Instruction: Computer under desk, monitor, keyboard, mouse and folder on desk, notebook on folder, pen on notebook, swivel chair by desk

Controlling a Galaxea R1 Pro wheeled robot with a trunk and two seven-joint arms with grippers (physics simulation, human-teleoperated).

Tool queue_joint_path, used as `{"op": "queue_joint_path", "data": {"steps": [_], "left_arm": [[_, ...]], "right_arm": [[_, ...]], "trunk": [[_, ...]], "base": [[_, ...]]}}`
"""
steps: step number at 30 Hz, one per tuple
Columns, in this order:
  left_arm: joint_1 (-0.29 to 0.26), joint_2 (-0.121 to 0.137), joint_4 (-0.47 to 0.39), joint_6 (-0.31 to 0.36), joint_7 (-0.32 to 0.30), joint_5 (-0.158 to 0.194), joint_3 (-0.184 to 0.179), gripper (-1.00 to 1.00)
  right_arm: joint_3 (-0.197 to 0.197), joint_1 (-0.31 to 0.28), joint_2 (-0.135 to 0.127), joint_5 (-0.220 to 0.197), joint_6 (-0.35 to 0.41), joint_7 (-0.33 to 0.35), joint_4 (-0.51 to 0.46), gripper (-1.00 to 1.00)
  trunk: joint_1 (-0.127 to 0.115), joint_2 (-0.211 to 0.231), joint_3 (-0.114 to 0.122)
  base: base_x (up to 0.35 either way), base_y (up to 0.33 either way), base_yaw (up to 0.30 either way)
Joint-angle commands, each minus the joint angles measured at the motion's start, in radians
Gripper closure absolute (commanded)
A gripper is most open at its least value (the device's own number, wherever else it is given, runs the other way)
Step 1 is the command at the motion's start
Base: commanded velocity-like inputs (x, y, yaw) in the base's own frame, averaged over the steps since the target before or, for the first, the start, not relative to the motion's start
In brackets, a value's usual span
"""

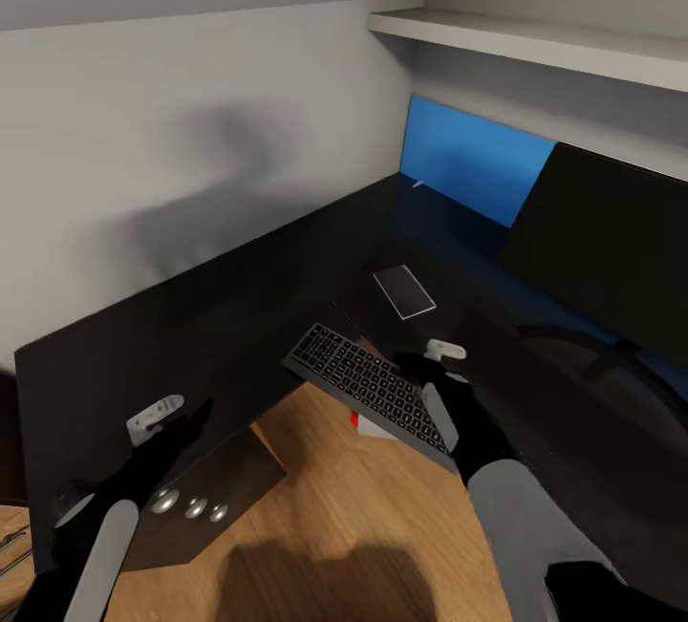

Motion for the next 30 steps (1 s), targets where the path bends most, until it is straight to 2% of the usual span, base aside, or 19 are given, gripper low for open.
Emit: {"op": "queue_joint_path", "data": {"steps": [1,2,6,20,21,30], "left_arm": [[-0.001,0.0,-0.001,0.005,0.008,0.01,-0.004,-1.0],[-0.001,0.0,0.0,0.005,0.008,0.009,-0.009,-1.0],[-0.001,0.0,0.0,0.005,0.008,0.008,-0.01,-1.0],[-0.001,0.0,0.0,0.005,0.008,0.008,-0.01,-1.0],[-0.001,0.0,0.0,0.005,0.008,0.009,-0.01,-1.0],[-0.001,0.0,0.0,0.005,0.008,0.013,-0.01,-1.0]], "right_arm": [[0.0,0.059,-0.001,-0.009,0.042,-0.005,-0.113,-1.0],[0.0,0.193,-0.001,-0.014,0.149,-0.004,-0.378,-1.0],[0.004,0.239,0.002,-0.015,0.176,-0.004,-0.453,-1.0],[0.009,0.253,0.005,-0.017,0.174,-0.003,-0.471,-1.0],[0.029,0.253,0.007,-0.017,0.171,-0.004,-0.473,-1.0],[0.041,0.255,0.007,-0.017,0.171,-0.002,-0.472,-1.0]], "trunk": [[0.001,-0.002,-0.002],[0.001,-0.002,-0.002],[0.001,-0.002,-0.002],[0.001,-0.002,-0.002],[0.001,-0.002,-0.002],[0.001,-0.002,0.0]], "base": [[0.0,0.0,0.0],[0.0,0.0,0.0],[0.0,0.0,0.0],[0.0,0.0,0.0],[0.0,0.0,0.0],[0.0,0.0,-0.036]]}}
